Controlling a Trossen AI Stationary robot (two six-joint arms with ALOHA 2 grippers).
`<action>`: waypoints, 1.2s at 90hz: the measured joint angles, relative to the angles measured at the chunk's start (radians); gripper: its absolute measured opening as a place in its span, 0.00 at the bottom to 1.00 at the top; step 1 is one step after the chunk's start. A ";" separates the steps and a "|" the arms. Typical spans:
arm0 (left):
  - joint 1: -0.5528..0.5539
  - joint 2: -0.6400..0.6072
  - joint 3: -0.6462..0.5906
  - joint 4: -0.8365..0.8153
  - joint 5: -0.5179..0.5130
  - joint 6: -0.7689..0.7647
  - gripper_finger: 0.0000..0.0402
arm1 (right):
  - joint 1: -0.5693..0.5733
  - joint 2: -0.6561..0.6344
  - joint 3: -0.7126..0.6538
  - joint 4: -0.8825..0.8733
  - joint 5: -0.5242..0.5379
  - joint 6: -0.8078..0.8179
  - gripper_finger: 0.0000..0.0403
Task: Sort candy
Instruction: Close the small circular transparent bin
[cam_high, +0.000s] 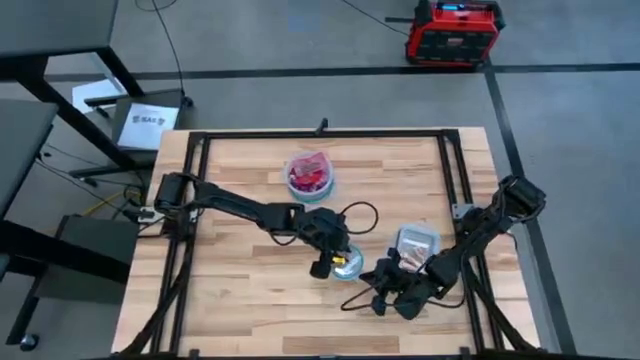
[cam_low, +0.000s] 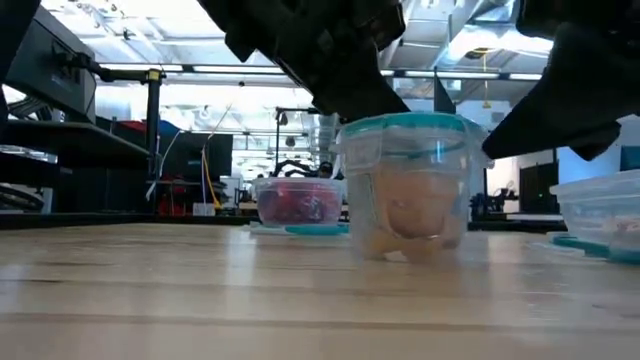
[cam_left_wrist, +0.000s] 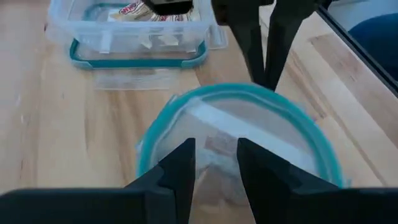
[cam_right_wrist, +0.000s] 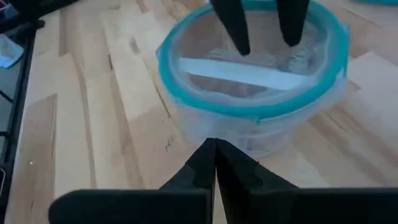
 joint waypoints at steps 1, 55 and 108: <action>-0.001 0.000 0.000 0.000 0.000 0.000 0.27 | -0.002 0.000 0.000 0.001 0.000 0.000 0.00; -0.019 0.126 0.002 0.119 0.013 -0.038 0.27 | -0.090 0.000 0.001 -0.028 0.049 -0.008 0.00; -0.013 0.025 -0.005 0.083 0.054 -0.062 0.27 | -0.072 -0.022 -0.002 0.020 -0.257 -0.156 0.00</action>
